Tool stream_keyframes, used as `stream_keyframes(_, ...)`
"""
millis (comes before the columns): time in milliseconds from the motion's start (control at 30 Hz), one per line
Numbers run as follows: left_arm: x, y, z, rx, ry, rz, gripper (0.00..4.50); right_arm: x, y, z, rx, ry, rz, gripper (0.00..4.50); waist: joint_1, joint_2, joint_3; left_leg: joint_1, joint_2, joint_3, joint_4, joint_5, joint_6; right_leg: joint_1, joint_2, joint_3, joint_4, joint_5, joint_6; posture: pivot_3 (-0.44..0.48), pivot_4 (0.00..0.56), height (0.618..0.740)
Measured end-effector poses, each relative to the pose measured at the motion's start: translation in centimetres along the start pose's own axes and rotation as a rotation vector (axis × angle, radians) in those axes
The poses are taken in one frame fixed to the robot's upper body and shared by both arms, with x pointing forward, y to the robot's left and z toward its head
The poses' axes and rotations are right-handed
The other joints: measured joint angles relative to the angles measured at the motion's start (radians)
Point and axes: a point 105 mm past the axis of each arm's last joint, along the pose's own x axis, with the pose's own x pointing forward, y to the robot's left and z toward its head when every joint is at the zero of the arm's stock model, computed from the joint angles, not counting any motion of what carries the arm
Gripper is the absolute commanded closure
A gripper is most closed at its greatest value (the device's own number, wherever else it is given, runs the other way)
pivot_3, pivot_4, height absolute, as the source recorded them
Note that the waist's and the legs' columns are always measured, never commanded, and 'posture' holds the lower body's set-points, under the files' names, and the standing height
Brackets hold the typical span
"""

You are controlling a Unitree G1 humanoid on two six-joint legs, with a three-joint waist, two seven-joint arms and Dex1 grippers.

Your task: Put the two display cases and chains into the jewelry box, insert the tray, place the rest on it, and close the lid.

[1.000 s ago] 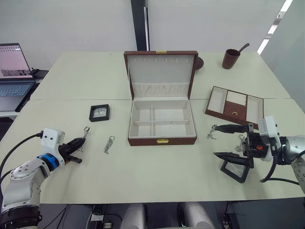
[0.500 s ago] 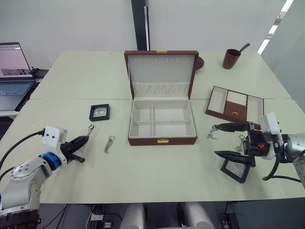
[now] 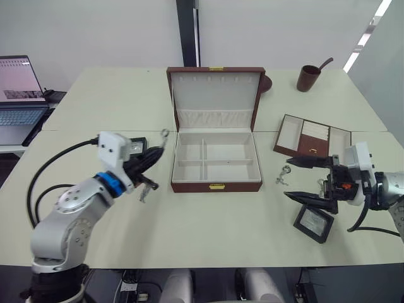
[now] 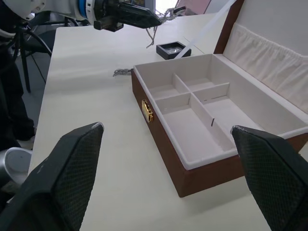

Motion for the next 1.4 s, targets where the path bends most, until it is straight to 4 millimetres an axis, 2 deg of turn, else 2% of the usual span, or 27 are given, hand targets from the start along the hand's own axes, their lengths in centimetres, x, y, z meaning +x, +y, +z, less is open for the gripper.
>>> stream_keyframes(267,3.2,-1.4,0.4,-0.036,-0.059,0.062,4.47,-0.2,-0.5,-0.1,0.025,0.027,-0.035,0.0,0.001,0.0,0.0,0.0,-0.002,0.0,0.001,0.0,0.0,0.0,0.001,0.001,0.0,0.0,0.0,0.0,0.15,0.74)
stream_keyframes(567,6.8,-0.9,0.0,-0.029,-0.05,0.179,4.47,-0.1,-0.7,0.2,0.032,0.024,-0.058,0.0,0.0,-0.001,0.0,0.0,-0.002,0.0,0.001,0.0,0.0,0.0,0.001,0.001,0.0,0.0,0.0,0.0,0.15,0.74)
stream_keyframes(767,7.4,-0.5,-1.6,-0.011,0.001,0.201,4.47,-0.1,-0.8,0.2,0.034,0.026,-0.073,0.0,0.001,-0.001,0.0,-0.001,-0.003,0.0,0.001,0.0,0.0,0.0,0.001,0.001,0.0,0.0,0.0,0.0,0.15,0.74)
stream_keyframes(1033,7.5,0.0,-2.3,0.011,0.016,0.211,4.47,0.0,-0.9,0.3,0.036,0.027,-0.077,0.0,0.001,-0.001,0.0,-0.001,-0.003,0.0,0.001,0.0,0.0,0.0,0.001,0.001,0.0,0.0,0.0,0.0,0.15,0.74)
stream_keyframes(1400,7.8,-0.8,-3.2,0.003,0.037,0.185,4.47,0.0,-1.0,0.4,0.033,0.026,-0.076,0.0,0.001,-0.001,0.0,-0.001,-0.003,0.0,0.001,0.0,0.0,0.0,0.001,0.001,0.0,0.0,0.0,0.0,0.15,0.74)
